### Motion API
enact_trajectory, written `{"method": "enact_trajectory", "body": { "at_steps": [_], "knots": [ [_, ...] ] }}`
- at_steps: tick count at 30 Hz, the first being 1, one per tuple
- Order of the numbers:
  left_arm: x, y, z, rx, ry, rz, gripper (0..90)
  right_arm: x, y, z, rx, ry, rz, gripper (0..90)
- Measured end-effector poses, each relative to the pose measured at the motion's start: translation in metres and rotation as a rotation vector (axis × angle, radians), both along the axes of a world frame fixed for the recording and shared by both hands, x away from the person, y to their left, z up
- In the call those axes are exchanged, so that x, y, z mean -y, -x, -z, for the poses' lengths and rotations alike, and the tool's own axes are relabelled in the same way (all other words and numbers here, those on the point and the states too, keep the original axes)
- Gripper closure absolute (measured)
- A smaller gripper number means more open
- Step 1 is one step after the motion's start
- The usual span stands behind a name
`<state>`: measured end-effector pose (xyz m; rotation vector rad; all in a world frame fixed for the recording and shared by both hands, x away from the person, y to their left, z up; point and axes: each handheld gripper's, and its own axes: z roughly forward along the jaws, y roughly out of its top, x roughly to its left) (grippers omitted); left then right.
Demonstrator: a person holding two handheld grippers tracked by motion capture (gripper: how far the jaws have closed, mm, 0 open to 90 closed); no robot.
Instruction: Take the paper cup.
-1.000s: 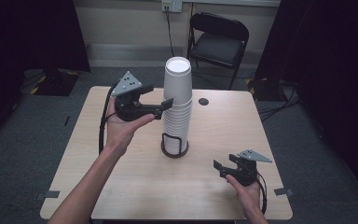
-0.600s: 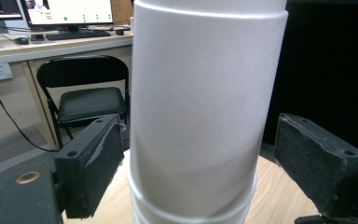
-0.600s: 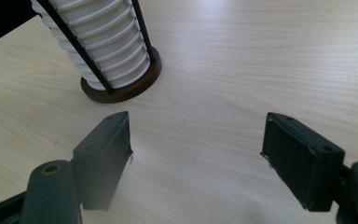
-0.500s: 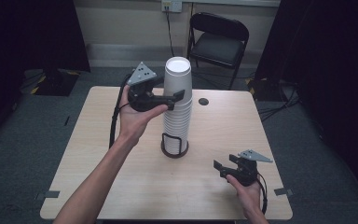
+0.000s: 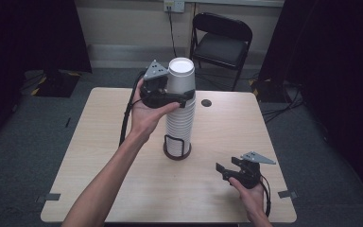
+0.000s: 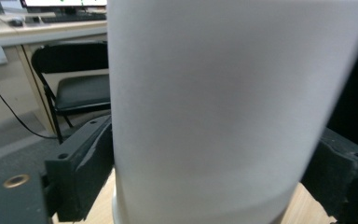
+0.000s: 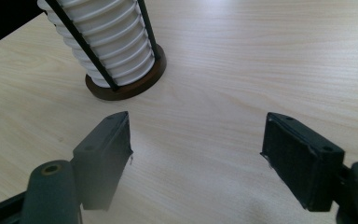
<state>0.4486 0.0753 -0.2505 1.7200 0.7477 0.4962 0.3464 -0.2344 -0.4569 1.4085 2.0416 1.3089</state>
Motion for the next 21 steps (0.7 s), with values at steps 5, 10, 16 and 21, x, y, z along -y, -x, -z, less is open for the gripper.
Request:
{"method": "enact_trajectory", "body": {
  "at_steps": [5,10,16,21],
  "knots": [
    [0.0048,-0.0020,0.0029,0.005,-0.021,-0.006,10.5,-0.0002,0.0003,0.0000,-0.003,0.002,-0.002,23.5],
    [0.0061,-0.0053,0.0052,-0.009,-0.023,0.003,9.9,-0.0001,0.0003,-0.0001,-0.003,0.003,-0.003,23.5],
    [0.0041,-0.0065,0.0048,-0.007,-0.031,0.010,10.6,-0.0002,0.0000,0.0003,-0.006,0.003,-0.003,23.6],
    [0.0044,-0.0065,0.0033,-0.006,-0.043,0.009,11.5,-0.0005,0.0000,0.0004,-0.005,0.004,-0.004,23.6]
  ]
}}
